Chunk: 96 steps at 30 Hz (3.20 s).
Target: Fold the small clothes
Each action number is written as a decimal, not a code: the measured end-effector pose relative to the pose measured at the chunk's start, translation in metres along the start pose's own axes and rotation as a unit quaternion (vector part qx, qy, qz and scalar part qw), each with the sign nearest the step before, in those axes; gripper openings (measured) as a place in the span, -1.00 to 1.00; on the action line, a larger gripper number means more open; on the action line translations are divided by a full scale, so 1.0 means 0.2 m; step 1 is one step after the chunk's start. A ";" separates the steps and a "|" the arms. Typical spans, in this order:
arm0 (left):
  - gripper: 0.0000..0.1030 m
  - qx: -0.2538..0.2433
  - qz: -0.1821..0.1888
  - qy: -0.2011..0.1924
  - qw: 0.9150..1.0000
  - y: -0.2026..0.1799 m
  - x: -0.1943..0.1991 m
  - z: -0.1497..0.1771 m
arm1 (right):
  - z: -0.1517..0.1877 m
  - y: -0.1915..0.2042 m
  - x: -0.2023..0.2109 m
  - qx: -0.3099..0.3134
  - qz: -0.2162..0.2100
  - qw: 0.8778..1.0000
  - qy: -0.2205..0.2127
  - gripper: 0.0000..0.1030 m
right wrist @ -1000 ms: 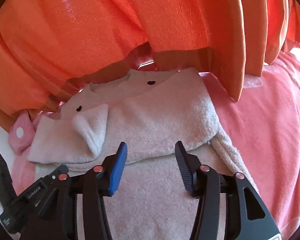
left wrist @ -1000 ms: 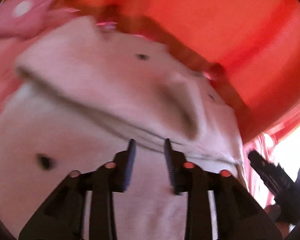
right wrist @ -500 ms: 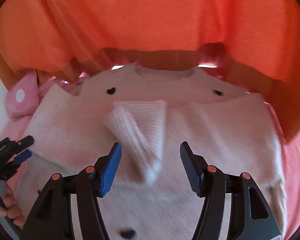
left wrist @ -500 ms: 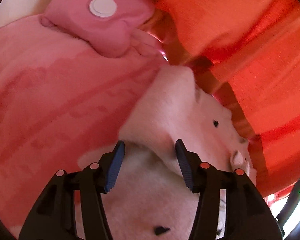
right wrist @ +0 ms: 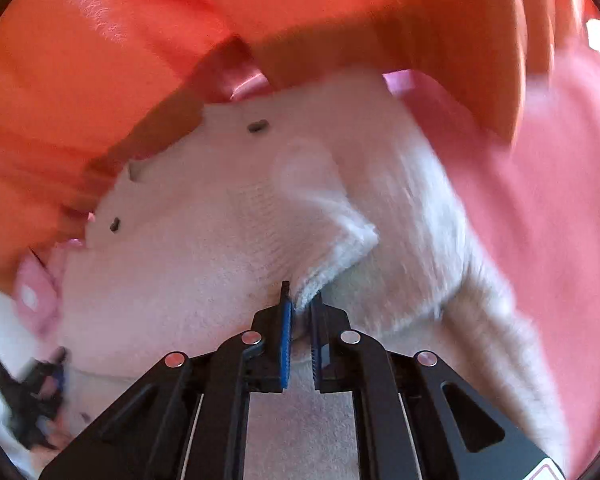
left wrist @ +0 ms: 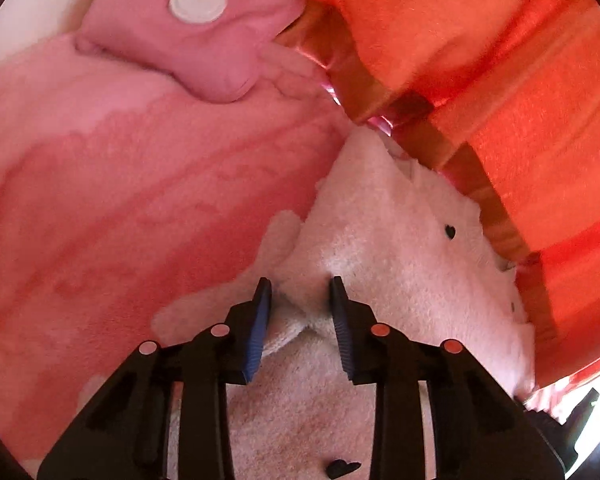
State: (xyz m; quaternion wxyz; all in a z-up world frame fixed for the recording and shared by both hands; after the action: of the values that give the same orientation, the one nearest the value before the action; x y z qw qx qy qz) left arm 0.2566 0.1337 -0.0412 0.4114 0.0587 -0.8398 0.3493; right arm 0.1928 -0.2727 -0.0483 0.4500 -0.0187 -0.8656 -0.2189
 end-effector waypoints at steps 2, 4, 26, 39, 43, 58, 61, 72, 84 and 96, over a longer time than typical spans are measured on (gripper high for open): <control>-0.50 -0.001 0.000 -0.004 1.000 -0.01 0.02 0.00 | -0.10 0.08 0.14 0.022 -0.020 0.998 -0.048 -0.88; -0.51 -0.006 -0.004 -0.007 1.000 -0.01 0.02 0.00 | -0.14 0.13 0.21 0.045 -0.022 0.996 -0.076 -0.88; -0.48 -0.024 -0.025 -0.010 0.999 0.01 -0.01 0.02 | -0.19 0.06 0.36 0.072 0.062 0.989 -0.115 -0.71; -0.42 -0.033 -0.031 -0.008 0.999 0.01 -0.02 0.01 | 0.00 1.03 -0.49 0.293 -0.023 0.955 0.027 -0.89; -0.42 -0.020 -0.023 0.001 1.000 0.02 -0.02 0.00 | -0.08 0.84 -0.24 0.240 -0.039 0.970 0.006 -0.87; -0.14 -0.038 -0.039 0.011 0.998 0.04 0.15 0.06 | 0.09 -0.43 0.66 0.049 0.073 0.995 -0.046 -0.41; 0.21 -0.042 -0.035 0.038 0.998 0.14 0.31 0.16 | 0.34 -0.47 0.76 0.044 0.079 0.996 -0.015 -0.03; 0.73 -0.016 -0.015 0.122 0.992 0.59 0.73 0.60 | 1.04 -0.49 0.89 0.026 0.023 0.982 0.186 0.10; -0.84 -0.004 0.026 0.174 0.984 0.56 0.81 0.73 | 1.05 -0.33 0.88 0.008 -0.029 0.990 0.141 -0.78; -0.88 -0.134 0.065 0.145 0.978 0.61 1.52 0.92 | 1.38 -0.29 1.63 0.105 0.020 0.994 0.008 -0.88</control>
State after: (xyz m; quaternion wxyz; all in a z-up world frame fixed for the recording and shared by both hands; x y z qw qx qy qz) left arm -0.1085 0.1660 0.0383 0.5098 -0.1028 -0.8123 0.2640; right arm -0.2265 -0.2692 0.0511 0.4609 0.0125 -0.8795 -0.1181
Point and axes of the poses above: each gripper's, at about its wrist camera, not at the fingertips, and x roughly against the way its jaws point, y to its left, z to its underside, the point moved 5 cm from there along -x, roughly the way its jaws point, and after that the axes turned 11 degrees about x, right-handed, at the moved point
